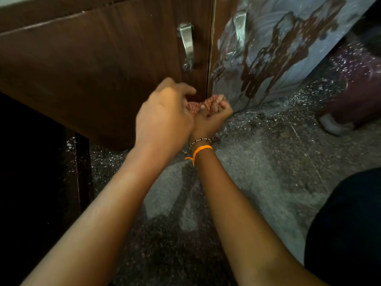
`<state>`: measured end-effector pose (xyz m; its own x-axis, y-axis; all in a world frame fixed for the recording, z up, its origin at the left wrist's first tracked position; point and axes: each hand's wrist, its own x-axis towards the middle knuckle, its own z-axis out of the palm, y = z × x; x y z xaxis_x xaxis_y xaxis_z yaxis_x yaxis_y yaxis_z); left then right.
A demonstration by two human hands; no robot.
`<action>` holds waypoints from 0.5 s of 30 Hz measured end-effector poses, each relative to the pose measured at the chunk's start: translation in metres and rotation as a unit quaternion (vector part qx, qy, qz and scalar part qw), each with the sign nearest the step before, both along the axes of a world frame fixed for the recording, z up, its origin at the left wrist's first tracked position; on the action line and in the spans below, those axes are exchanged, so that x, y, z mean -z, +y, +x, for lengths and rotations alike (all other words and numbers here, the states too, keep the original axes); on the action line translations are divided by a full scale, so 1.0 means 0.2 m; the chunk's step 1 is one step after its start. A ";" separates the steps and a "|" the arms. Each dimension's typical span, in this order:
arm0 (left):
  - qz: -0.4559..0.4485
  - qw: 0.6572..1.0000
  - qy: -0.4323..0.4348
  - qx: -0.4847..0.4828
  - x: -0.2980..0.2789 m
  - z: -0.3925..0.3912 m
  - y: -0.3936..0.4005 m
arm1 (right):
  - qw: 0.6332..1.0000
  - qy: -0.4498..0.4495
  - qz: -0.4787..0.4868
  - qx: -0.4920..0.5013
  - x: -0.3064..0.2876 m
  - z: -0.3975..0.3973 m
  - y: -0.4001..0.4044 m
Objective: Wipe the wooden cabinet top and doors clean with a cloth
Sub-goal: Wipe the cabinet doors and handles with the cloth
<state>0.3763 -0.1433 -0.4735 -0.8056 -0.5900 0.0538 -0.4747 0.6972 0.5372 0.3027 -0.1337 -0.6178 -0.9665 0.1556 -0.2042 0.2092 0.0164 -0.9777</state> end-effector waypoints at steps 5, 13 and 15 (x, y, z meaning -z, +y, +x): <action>-0.144 0.986 -0.053 0.064 -0.01 0.08 0.01 | 0.971 0.238 -0.034 -0.016 -0.29 -0.05 0.03; -0.277 0.953 -0.096 0.073 0.09 0.04 0.01 | 0.881 0.468 0.064 -0.027 -0.51 -0.16 0.07; -0.311 0.944 -0.096 0.058 0.09 0.01 0.00 | 0.882 0.460 0.098 -0.020 -0.45 -0.14 0.04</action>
